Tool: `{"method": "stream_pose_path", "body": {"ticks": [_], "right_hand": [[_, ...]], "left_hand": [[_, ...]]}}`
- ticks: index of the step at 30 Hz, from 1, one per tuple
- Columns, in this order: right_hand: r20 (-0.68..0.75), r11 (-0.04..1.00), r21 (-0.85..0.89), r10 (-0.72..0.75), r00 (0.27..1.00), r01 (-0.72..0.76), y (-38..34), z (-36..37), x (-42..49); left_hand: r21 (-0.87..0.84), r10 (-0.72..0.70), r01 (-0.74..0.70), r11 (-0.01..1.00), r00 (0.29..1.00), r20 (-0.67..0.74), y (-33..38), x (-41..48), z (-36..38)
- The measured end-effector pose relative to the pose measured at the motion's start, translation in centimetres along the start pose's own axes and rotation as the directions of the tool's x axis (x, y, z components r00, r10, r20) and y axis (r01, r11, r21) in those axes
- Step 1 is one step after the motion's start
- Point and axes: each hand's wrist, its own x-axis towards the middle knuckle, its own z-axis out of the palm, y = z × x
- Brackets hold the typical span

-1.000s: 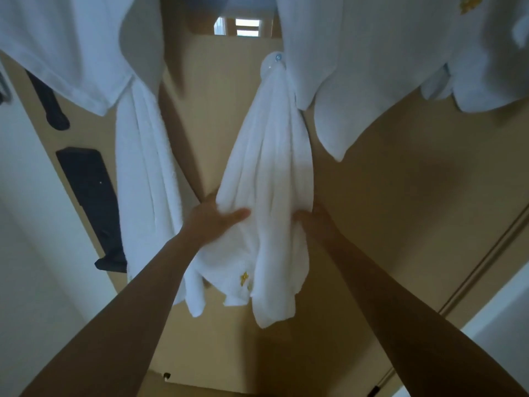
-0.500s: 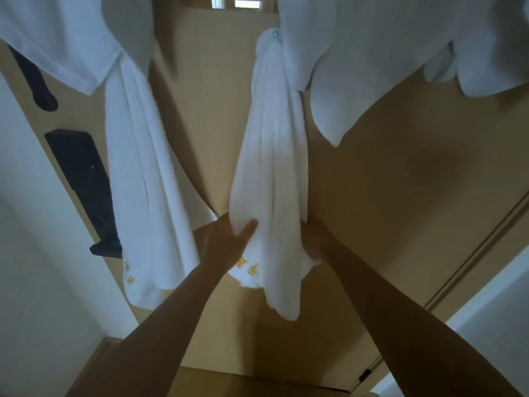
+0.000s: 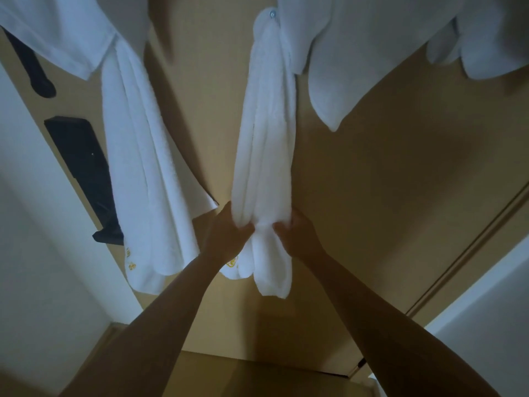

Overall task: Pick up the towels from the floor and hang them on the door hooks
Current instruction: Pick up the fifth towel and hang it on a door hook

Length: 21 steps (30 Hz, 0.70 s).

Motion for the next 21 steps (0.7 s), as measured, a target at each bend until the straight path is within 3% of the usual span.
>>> {"method": "stream_pose_path", "body": {"ticks": [4,10,14,17,21], "right_hand": [[0.004,0.986,0.091,0.139,0.99,-0.139,0.1,-0.6,0.2],[0.057,0.988,-0.046,0.148,0.987,-0.145,0.8,-1.4,-0.6],[0.044,0.976,-0.133,0.179,0.983,-0.171,1.3,-2.3,-1.6],[0.042,0.97,-0.179,0.173,0.984,-0.163,1.0,-3.4,-2.5],[0.039,0.954,-0.275,0.134,0.99,-0.118,0.5,-4.4,-4.2]], "left_hand": [[-0.117,-0.111,0.104,0.988,0.992,-0.054,-1.8,0.3,-1.2],[0.024,-0.093,0.094,0.995,0.995,-0.039,-1.2,-0.9,-0.9],[0.0,-0.222,0.222,0.975,0.973,0.065,-2.1,-3.0,-0.6],[0.148,-0.367,0.341,0.928,0.906,0.213,-2.8,-4.0,-0.2],[0.341,-0.473,0.381,0.859,0.847,0.244,-1.9,-5.0,0.0]]}}
